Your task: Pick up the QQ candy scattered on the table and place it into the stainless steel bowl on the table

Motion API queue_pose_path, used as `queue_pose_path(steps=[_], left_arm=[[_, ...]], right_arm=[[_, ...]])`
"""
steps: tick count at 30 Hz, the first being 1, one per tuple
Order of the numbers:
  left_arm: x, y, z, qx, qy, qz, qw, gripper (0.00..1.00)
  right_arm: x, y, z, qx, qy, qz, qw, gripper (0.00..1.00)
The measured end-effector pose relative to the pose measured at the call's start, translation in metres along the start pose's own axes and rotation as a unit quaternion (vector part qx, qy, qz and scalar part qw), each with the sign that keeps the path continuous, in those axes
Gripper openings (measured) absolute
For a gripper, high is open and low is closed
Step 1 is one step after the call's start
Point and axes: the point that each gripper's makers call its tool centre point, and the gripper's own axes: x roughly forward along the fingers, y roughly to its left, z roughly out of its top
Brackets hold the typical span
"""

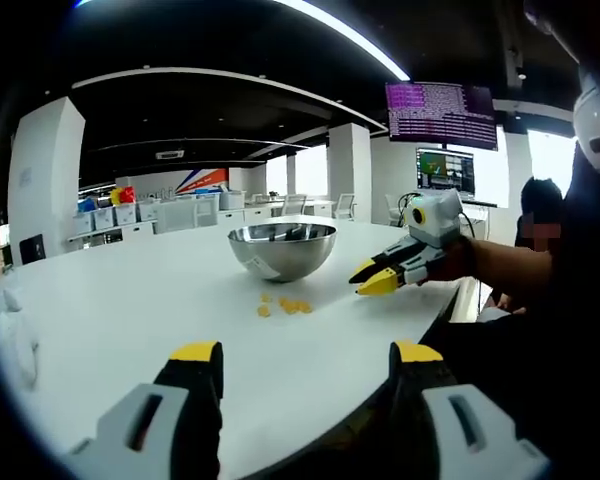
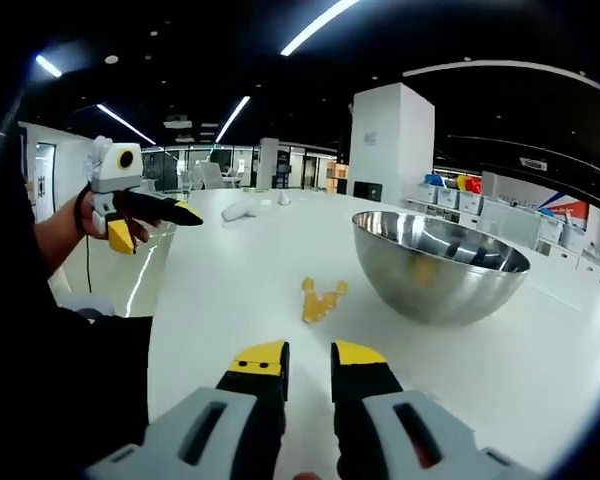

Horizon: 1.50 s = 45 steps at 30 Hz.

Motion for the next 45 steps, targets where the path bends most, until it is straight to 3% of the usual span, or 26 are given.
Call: queue_pose_path(steps=[10, 15, 23, 34, 45], left_arm=[[-0.019, 0.016, -0.006, -0.01, -0.005, 0.02, 0.9997, 0.66], [-0.023, 0.02, -0.009, -0.014, -0.006, 0.024, 0.9996, 0.66], [-0.025, 0.024, -0.012, -0.019, -0.006, 0.028, 0.9994, 0.65], [-0.019, 0.021, -0.009, -0.018, -0.006, 0.023, 0.9996, 0.65], [-0.002, 0.01, -0.002, -0.007, -0.001, 0.006, 1.0, 0.65]], right_arm=[[0.045, -0.003, -0.001, 0.0, 0.022, 0.008, 0.9997, 0.17], [0.054, -0.009, -0.008, -0.003, 0.037, -0.002, 0.9993, 0.16], [0.058, -0.008, -0.006, 0.006, 0.031, -0.005, 0.9995, 0.1], [0.049, -0.009, -0.003, 0.012, 0.024, -0.005, 0.9996, 0.09], [0.006, -0.012, 0.013, 0.007, -0.01, -0.004, 0.9999, 0.09]])
